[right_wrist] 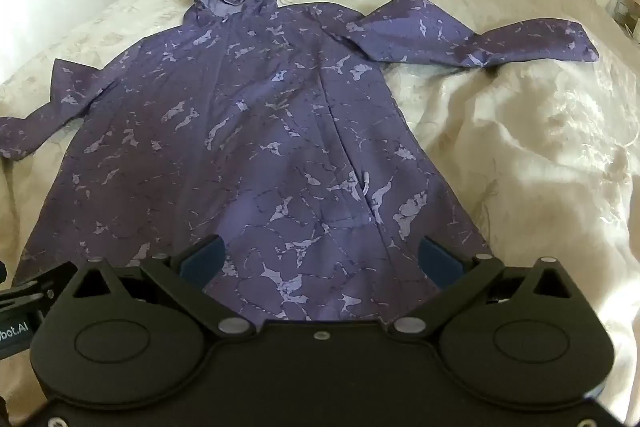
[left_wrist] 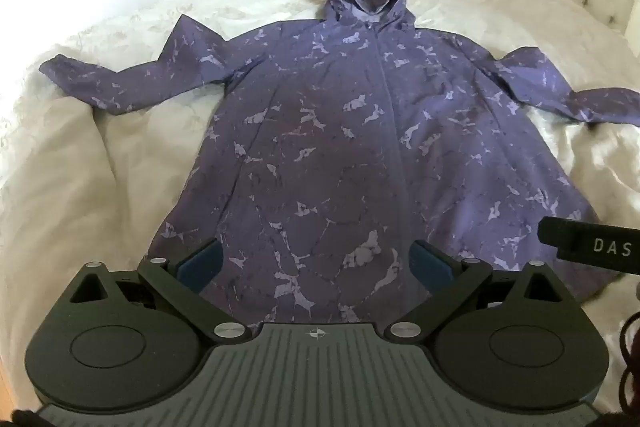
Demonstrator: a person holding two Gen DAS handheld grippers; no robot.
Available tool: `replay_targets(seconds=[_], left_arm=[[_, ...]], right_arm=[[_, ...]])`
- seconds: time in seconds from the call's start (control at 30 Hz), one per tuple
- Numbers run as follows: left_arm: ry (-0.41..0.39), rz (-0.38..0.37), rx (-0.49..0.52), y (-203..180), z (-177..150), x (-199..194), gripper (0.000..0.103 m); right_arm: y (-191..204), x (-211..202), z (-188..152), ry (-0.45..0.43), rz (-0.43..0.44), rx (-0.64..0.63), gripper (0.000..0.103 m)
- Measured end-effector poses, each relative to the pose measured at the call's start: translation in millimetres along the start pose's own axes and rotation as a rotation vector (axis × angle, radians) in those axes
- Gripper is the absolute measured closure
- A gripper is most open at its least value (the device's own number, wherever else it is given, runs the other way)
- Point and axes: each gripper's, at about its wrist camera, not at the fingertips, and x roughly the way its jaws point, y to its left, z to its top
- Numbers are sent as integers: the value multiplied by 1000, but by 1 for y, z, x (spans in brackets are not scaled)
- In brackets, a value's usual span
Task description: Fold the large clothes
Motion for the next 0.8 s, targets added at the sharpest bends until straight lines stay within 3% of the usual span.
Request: replay_targets(seconds=[0.8], left_arm=[[41, 2, 2, 2, -10, 15, 2]], right_arm=[[6, 11, -3, 38, -34, -31, 1]])
